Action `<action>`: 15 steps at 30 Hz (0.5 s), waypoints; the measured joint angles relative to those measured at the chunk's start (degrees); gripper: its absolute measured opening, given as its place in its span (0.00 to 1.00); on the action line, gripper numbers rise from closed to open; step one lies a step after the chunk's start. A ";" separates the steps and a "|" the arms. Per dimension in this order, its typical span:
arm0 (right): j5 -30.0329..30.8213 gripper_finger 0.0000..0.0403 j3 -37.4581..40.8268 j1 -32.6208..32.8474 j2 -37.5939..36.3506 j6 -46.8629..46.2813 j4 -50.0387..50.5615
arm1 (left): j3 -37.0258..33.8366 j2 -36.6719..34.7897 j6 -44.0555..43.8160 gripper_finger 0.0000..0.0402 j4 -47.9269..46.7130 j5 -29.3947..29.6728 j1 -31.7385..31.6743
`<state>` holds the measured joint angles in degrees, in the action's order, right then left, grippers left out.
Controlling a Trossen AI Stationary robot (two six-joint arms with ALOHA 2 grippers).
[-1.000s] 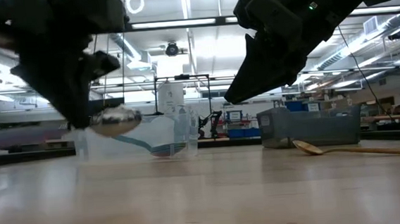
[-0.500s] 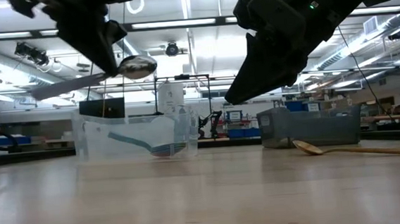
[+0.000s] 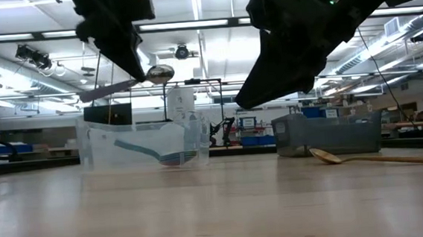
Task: Sort silverware by color (type)
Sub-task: Put the purple spoon into the top transparent bin
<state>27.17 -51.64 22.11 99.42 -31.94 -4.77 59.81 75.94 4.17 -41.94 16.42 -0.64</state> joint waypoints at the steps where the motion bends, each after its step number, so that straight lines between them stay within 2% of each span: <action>1: 0.01 0.27 0.00 0.24 0.00 -0.28 -0.02 | 0.00 0.00 1.37 0.00 0.04 0.77 -1.26; 5: 0.21 0.27 0.00 1.25 0.02 -1.54 -0.06 | -0.02 0.02 6.31 0.00 1.82 3.07 -6.81; 10: 2.74 0.27 0.00 2.72 0.02 -2.47 -0.25 | -0.39 0.15 12.04 0.00 5.05 3.10 -14.01; 15: 3.35 0.27 0.00 3.72 0.02 -4.02 -0.13 | -3.94 0.74 17.42 0.00 11.66 1.60 -20.68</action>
<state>30.52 -51.64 25.83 99.44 -35.97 -4.90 55.87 76.69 21.59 -30.28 18.03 -21.32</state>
